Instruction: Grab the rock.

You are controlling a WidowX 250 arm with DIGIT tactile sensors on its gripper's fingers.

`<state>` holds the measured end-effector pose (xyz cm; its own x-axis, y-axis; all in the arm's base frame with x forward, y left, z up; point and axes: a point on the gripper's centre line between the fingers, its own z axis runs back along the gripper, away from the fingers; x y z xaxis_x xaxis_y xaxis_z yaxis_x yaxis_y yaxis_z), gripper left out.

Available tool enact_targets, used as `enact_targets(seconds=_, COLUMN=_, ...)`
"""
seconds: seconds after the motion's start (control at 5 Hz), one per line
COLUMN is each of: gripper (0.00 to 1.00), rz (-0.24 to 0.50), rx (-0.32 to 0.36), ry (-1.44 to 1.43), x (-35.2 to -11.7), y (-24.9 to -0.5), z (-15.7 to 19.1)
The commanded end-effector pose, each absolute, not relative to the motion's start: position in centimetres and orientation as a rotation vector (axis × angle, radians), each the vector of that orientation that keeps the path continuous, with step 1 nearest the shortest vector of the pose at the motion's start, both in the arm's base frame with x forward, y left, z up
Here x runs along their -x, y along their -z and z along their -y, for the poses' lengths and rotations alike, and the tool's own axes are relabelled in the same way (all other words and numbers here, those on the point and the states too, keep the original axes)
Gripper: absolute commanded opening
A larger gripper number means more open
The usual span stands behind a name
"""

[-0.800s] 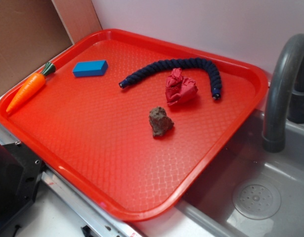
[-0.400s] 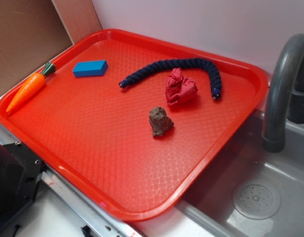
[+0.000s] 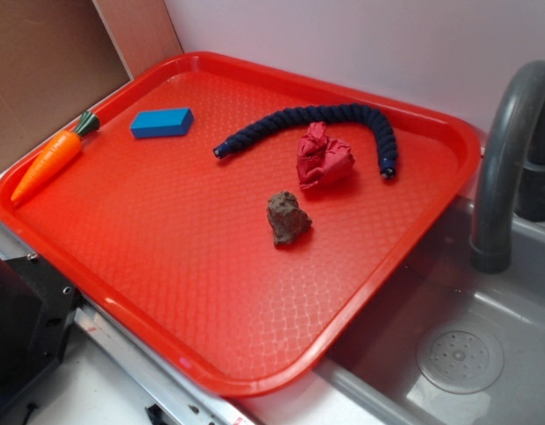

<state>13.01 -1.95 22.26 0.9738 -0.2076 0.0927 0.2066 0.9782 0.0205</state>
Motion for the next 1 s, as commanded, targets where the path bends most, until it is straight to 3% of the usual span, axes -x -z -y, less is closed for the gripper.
enact_targets(seconds=0.0, gripper=1.0, rz=0.141, rx=-0.028, ry=0.668, x=-18.3, y=-20.7, z=3.9)
enact_targets(seconds=0.2, gripper=1.0, rz=0.129, rx=-0.067, ry=0.888, x=-20.3, y=-18.8, z=6.5)
enact_targets(seconds=0.6, gripper=1.0, rz=0.074, rx=-0.008, ry=1.157, x=-22.2, y=-15.1, z=11.0)
enact_targets(seconds=0.8, gripper=1.0, rz=-0.002, rx=-0.012, ry=1.194, x=-22.9, y=-12.5, z=12.3)
